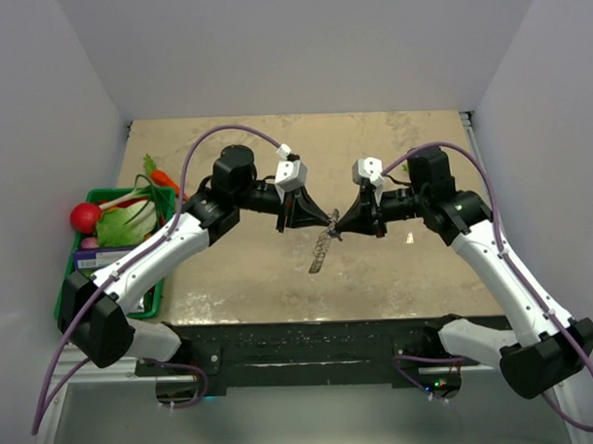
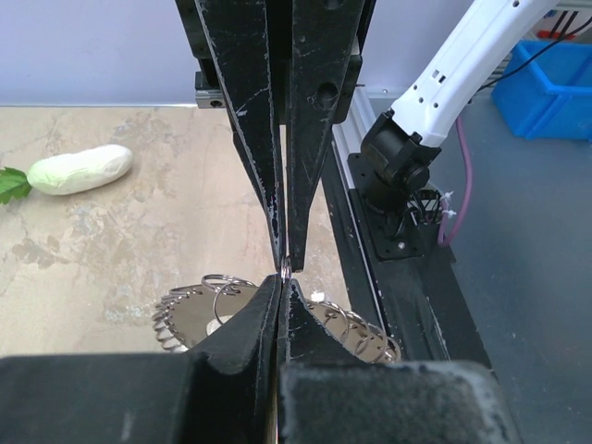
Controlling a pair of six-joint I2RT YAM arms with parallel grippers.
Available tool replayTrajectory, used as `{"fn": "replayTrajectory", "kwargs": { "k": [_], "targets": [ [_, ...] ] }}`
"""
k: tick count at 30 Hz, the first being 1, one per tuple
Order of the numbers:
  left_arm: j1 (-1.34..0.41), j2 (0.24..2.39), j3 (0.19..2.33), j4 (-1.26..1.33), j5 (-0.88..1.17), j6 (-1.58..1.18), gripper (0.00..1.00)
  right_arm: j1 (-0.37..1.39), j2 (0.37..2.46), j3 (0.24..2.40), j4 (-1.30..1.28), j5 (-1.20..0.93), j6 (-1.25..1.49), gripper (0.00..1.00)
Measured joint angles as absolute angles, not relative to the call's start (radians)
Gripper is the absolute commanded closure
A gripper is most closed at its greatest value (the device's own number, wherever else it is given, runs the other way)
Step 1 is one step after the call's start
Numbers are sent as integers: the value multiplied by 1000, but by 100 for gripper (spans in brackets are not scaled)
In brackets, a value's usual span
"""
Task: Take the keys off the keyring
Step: Remove the key from the keyring.
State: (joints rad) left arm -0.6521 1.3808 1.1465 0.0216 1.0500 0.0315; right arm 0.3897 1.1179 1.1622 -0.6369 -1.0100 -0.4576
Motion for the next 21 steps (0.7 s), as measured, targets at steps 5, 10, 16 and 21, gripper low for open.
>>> {"fn": "replayTrajectory", "kwargs": {
  "k": [5, 10, 16, 21],
  "targets": [
    [-650, 1381, 1147, 28, 1062, 0, 100, 403, 1136, 1156, -623, -1013, -456, 100],
    [-646, 1381, 1146, 53, 1077, -25, 100, 408, 1162, 1156, -617, -1012, -455, 100],
    [-643, 1381, 1146, 91, 1097, -42, 100, 419, 1206, 1156, -635, -988, -461, 100],
    [-622, 1376, 1146, 7, 1056, 42, 100, 416, 1195, 1156, -658, -919, -476, 100]
  ]
}}
